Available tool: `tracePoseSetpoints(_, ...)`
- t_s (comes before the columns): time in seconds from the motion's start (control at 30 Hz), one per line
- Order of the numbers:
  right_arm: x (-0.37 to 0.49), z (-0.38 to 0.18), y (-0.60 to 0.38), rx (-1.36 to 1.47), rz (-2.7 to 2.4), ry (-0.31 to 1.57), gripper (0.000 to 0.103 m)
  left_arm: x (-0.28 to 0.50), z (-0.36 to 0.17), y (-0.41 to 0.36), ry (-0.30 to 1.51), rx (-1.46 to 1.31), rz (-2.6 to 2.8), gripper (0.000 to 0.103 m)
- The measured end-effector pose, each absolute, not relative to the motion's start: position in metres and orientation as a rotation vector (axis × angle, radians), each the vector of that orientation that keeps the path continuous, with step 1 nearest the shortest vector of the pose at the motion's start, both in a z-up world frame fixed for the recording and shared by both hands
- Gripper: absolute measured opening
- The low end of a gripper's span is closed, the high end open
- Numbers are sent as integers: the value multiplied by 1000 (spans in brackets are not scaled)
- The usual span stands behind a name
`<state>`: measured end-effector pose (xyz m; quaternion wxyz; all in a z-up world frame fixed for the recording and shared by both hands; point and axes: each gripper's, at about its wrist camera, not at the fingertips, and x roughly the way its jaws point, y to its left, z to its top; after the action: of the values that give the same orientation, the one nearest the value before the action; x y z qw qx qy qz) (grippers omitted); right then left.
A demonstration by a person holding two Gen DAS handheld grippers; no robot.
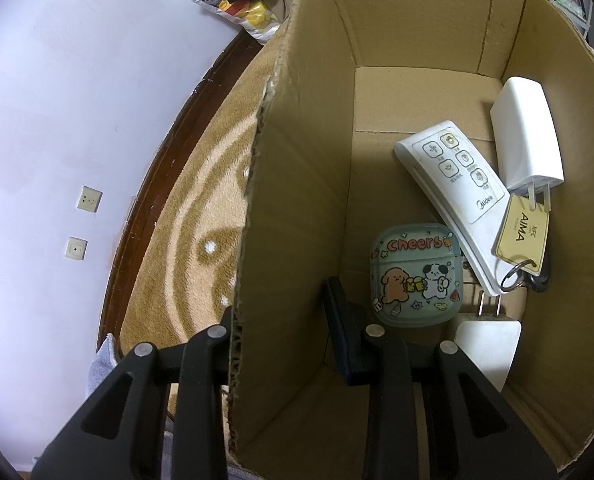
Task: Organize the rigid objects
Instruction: 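Grasp the light blue cylindrical device with the right gripper, then lift the blue device and carry it over the box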
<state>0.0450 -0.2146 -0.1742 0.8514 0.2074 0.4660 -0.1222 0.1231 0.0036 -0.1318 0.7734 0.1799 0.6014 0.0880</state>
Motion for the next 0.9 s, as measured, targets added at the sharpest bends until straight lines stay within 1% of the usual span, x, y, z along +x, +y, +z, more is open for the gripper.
tracePoseSetpoints(0.43, 39, -149, -227, 486, -251, 883, 31, 124, -132, 4, 1302, 389, 189, 30)
tracePoseSetpoints(0.63, 40, -146, -225, 498, -219, 861, 31, 124, -131, 4, 1303, 387, 189, 30)
tracePoseSetpoints(0.9, 38, -117, -219, 489, -169, 785, 31, 124, -132, 4, 1303, 390, 189, 29)
